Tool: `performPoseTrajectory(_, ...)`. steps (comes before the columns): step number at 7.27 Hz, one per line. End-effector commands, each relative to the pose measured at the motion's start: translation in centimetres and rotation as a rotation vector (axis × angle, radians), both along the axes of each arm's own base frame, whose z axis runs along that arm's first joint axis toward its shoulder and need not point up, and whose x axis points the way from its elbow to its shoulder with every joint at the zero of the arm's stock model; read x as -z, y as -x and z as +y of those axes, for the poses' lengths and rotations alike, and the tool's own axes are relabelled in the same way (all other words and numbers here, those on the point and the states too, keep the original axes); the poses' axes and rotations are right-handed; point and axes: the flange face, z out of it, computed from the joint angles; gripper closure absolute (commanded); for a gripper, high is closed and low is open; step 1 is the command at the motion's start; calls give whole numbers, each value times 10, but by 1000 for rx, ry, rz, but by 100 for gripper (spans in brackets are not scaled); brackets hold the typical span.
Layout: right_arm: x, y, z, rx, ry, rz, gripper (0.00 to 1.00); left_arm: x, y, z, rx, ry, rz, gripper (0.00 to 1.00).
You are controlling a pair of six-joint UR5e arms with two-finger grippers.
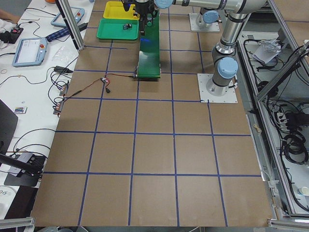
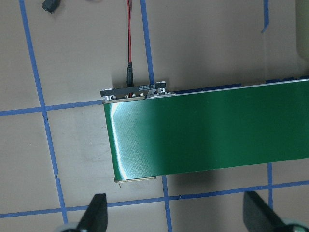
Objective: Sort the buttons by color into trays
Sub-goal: 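Carry the green switch into the teal tray and open the right gripper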
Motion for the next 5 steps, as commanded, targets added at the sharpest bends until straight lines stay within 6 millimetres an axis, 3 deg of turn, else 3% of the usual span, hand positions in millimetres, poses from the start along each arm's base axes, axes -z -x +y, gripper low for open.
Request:
performPoseTrajectory(1, -13, 6, -15, -7, 20, 47, 97, -1, 1, 0, 1, 4, 0, 0)
performPoseTrajectory(2, -18, 7, -28, -8, 44, 51, 96, -1, 0, -1, 0, 6, -1, 0)
performPoseTrajectory(4, -39, 20, -93, 24, 101, 60, 92, -2, 1, 0, 1, 9, 1, 0)
performPoseTrajectory(5, -46, 24, -116, 40, 128, 63, 89, 1, 1, -2, 1, 3, 0, 0)
